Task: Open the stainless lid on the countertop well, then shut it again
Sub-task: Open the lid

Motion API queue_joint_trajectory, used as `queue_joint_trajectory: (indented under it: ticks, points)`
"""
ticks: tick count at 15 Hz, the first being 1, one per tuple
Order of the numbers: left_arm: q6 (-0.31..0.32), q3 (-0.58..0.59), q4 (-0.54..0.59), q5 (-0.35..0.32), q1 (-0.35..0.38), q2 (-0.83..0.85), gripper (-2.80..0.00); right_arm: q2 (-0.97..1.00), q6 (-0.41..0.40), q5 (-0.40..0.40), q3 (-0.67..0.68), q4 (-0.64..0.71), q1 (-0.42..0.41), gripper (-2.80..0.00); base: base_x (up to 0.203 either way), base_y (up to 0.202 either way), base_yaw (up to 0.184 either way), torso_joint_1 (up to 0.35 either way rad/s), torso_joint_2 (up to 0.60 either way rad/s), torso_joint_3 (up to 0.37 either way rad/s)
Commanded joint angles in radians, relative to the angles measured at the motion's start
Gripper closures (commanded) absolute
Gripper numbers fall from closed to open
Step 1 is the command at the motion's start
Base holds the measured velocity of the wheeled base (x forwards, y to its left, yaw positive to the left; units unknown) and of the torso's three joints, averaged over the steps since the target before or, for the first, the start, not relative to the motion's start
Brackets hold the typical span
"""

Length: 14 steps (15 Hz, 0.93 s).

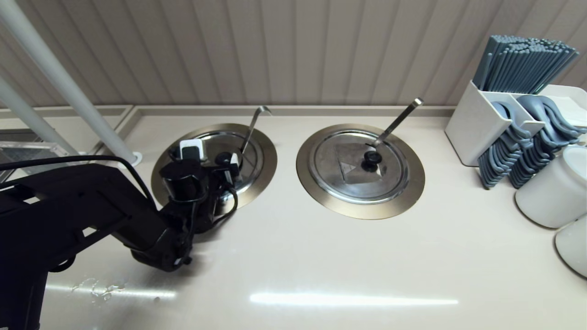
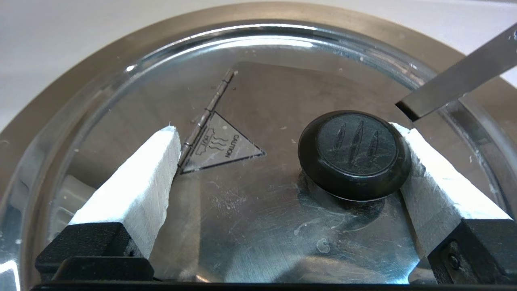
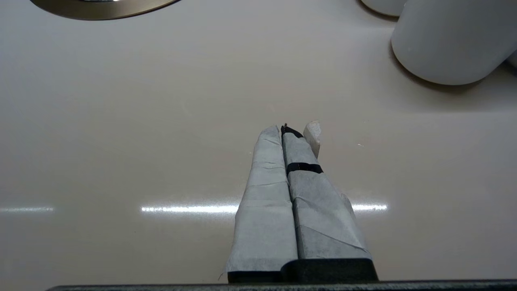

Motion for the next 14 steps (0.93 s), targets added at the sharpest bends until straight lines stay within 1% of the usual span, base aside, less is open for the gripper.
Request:
queue_joint_trajectory:
  ticks: [1, 10, 14]
  points:
    - [0.0, 0.0, -0.008, 0.002, -0.002, -0.022, -2.8, 0.001, 0.0, 0.0, 0.0, 0.0, 0.001, 0.0, 0.0, 0.0, 0.0, 0.0, 0.0, 0.0]
    - [0.0, -0.003, -0.007, 0.002, 0.001, -0.043, -2.8, 0.001, 0.0, 0.0, 0.0, 0.0, 0.001, 0.0, 0.0, 0.0, 0.0, 0.0, 0.0, 0.0]
    - [0.0, -0.008, -0.006, 0.001, 0.017, -0.057, -2.8, 0.001, 0.0, 0.0, 0.0, 0.0, 0.001, 0.0, 0.0, 0.0, 0.0, 0.0, 0.0, 0.0]
